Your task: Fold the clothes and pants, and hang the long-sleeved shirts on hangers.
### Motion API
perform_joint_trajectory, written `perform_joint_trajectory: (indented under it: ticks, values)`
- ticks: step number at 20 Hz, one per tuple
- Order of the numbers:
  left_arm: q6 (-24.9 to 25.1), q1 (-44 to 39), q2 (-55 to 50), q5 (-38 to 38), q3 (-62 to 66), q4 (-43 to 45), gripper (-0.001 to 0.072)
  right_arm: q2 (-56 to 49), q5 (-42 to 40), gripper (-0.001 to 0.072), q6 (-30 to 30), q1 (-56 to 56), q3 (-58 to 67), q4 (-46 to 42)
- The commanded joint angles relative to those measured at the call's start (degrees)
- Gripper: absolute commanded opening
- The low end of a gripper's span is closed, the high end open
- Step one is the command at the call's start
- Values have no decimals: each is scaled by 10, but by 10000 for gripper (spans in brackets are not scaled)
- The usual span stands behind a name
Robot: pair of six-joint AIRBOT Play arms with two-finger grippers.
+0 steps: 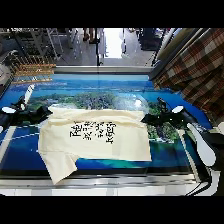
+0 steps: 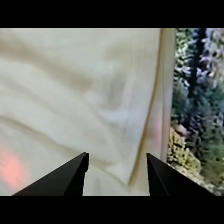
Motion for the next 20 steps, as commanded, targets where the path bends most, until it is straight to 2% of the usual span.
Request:
perform_joint_trajectory:
  ticks: [1,8,10,12,13,14,15,16,20]
  values:
    - [-35,7,11,-20,1,65,475,-3,-1,416,0,1,0,-7]
    - [-41,-11,-30,-24,1,76,475,-11,-8,392,-15,28,0,-8]
    - [-40,-14,-38,-9,1,62,475,-11,-20,322,-15,35,0,-10]
    - [-37,-16,-39,27,1,33,450,-11,-24,202,-12,35,0,-10]
    - [-33,-17,-39,37,1,20,371,-11,-24,135,-12,35,0,-10]
    - [-33,-20,-39,41,1,16,246,-11,-24,74,-12,35,0,-10]
    - [-32,-24,-39,39,1,17,117,-11,-23,29,-12,35,0,-10]
    - [-32,-27,-39,34,1,17,1,-11,-21,17,-12,35,1,-9]
    - [-20,-16,-23,-19,14,19,5,-10,30,14,-10,29,38,-14]
